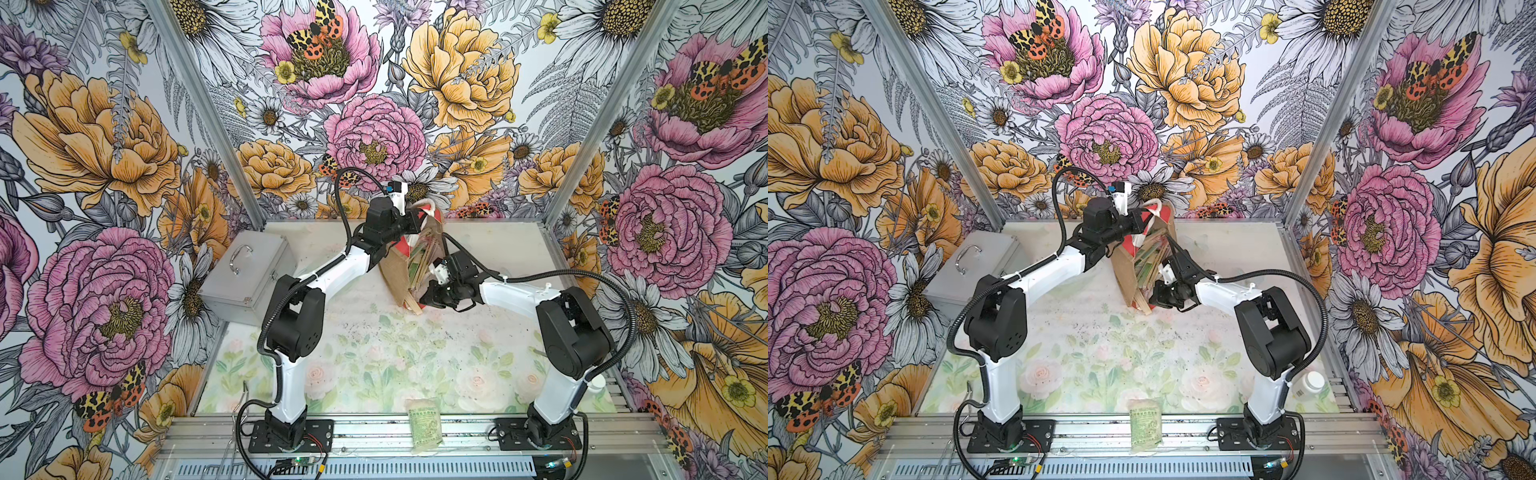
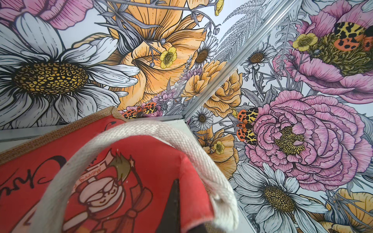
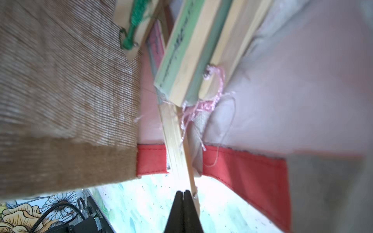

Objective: Take out the folding fans from the tote bags
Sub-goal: Pick up the folding fan from the canvas bag.

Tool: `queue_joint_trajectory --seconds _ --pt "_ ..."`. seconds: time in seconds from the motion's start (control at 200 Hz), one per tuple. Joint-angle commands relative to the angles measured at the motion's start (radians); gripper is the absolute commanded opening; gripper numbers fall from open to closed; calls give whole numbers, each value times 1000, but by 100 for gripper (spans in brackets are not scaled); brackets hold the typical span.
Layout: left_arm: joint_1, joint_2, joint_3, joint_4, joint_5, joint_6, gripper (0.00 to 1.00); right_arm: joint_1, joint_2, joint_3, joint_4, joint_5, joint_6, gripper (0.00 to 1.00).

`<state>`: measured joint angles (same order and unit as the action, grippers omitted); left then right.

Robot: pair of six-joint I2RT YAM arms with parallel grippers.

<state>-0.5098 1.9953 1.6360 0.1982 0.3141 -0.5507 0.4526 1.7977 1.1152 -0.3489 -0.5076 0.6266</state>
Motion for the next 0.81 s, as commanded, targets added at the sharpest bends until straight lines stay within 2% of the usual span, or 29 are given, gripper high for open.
queue_joint_trajectory --seconds 0.0,0.26,0.801 --pt "11 5 30 0 -28 -8 0 11 -44 10 -4 45 -54 8" --pt "9 2 35 -8 -19 -15 0 87 -5 83 2 198 -115 21" --pt "7 -12 57 -38 -6 -47 0 129 60 92 39 247 -139 38"
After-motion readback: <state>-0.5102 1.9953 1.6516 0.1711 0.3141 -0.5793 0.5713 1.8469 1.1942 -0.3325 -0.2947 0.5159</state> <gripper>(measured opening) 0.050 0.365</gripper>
